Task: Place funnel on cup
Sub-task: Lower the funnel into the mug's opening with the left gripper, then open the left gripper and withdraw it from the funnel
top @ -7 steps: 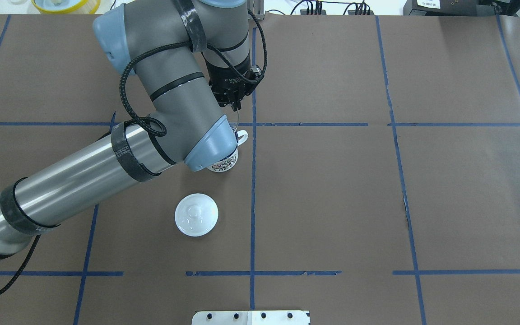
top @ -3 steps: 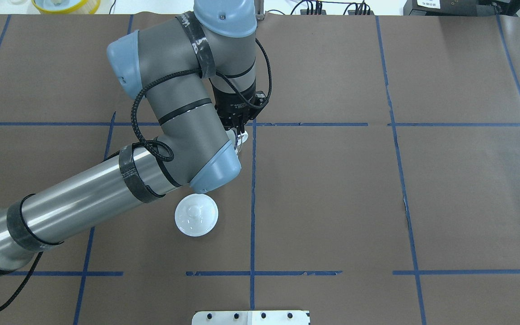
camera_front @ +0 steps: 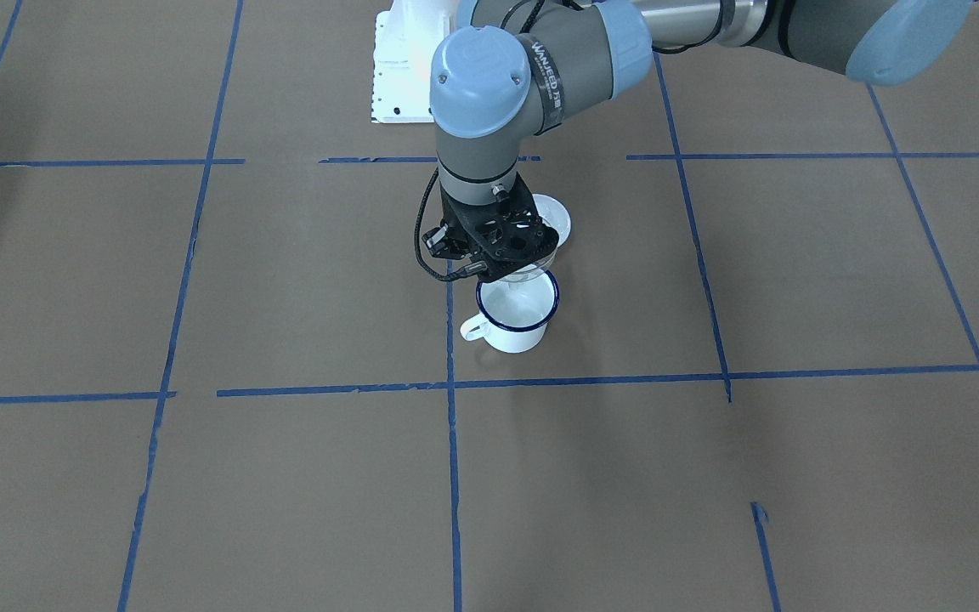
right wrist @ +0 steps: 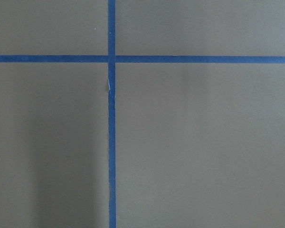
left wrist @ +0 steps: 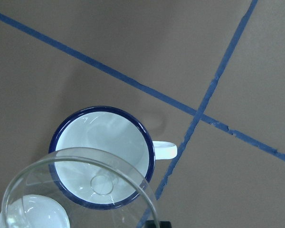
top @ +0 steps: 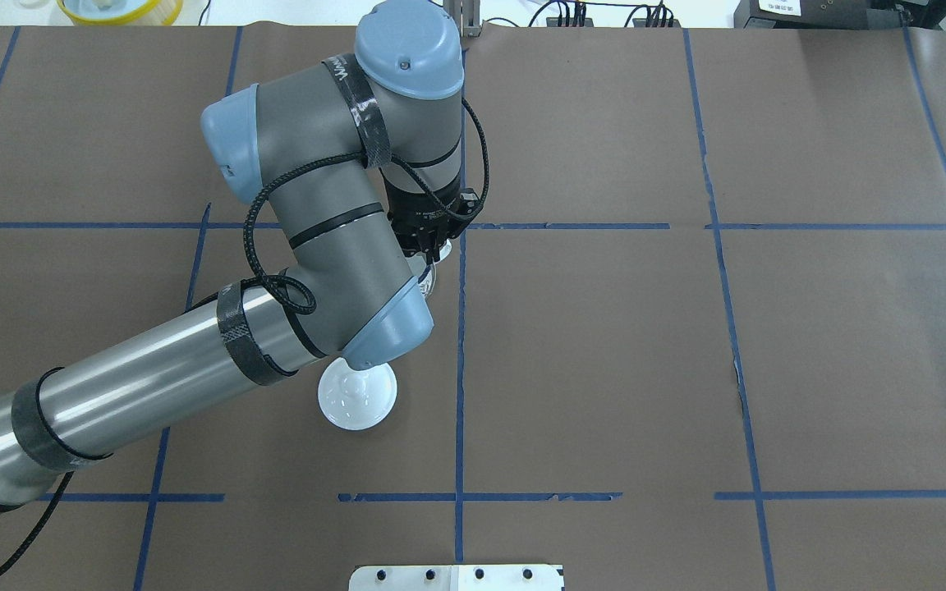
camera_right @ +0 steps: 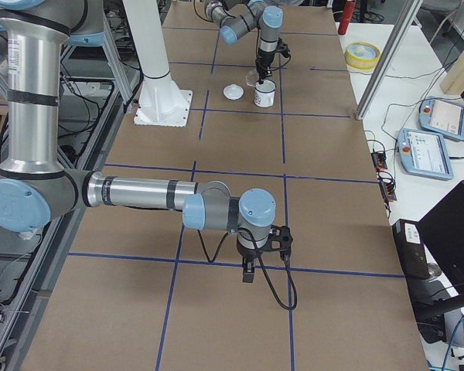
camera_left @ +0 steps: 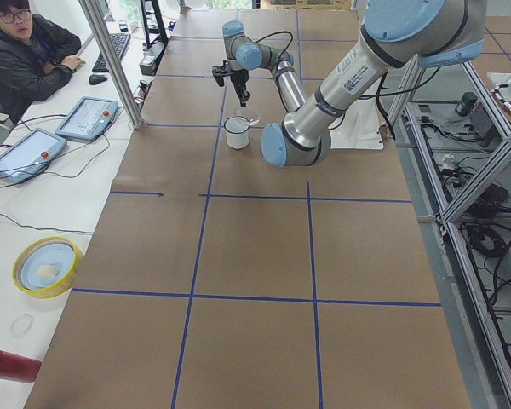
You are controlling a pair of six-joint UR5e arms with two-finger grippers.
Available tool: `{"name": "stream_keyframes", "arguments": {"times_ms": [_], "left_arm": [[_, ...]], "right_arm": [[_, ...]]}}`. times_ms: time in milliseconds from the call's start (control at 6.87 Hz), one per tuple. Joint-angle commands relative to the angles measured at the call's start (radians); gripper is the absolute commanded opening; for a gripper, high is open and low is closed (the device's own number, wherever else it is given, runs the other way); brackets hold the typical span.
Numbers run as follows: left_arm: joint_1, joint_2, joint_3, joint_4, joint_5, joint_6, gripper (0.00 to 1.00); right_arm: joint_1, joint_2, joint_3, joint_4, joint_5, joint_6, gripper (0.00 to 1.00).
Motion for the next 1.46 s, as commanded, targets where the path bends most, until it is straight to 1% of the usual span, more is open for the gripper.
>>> {"name": "stream_keyframes", "arguments": {"times_ms": [0,146,437,582,728,873,1019,1165,1310], "left_arm": [[-0.001,0.003,0.0,-0.002,0.009,0.002,0.92],[-0.001,0.001,0.0,-0.002,0.012,0.008,1.0],[-0.012,0.003,-0.025,0.0,0.015,0.056,1.0],[-0.026,0.053,-0.099,0.004,0.015,0.125,1.0],[-0.047,0.196,-0.285,0.007,0.015,0.24,1.0],[-0.101,0.307,-0.422,0.009,0.013,0.356,1.0],[-0.18,0.375,-0.475,0.004,0.013,0.52,1.0],[-0.264,0.458,-0.497,-0.005,0.001,0.675,1.0],[-0.365,0.542,-0.497,-0.031,-0.002,0.828,1.0]], "right_arm": [[0.0,0.0,0.0,0.0,0.0,0.0,1.0],[0.0,0.0,0.0,0.0,0.0,0.0,1.0],[0.0,0.0,0.0,0.0,0.0,0.0,1.0],[0.0,0.0,0.0,0.0,0.0,0.0,1.0],[0.0,0.0,0.0,0.0,0.0,0.0,1.0],[0.0,0.0,0.0,0.0,0.0,0.0,1.0],[0.0,0.0,0.0,0.0,0.0,0.0,1.0],[0.0,0.0,0.0,0.0,0.0,0.0,1.0],[0.0,0.0,0.0,0.0,0.0,0.0,1.0]]}}
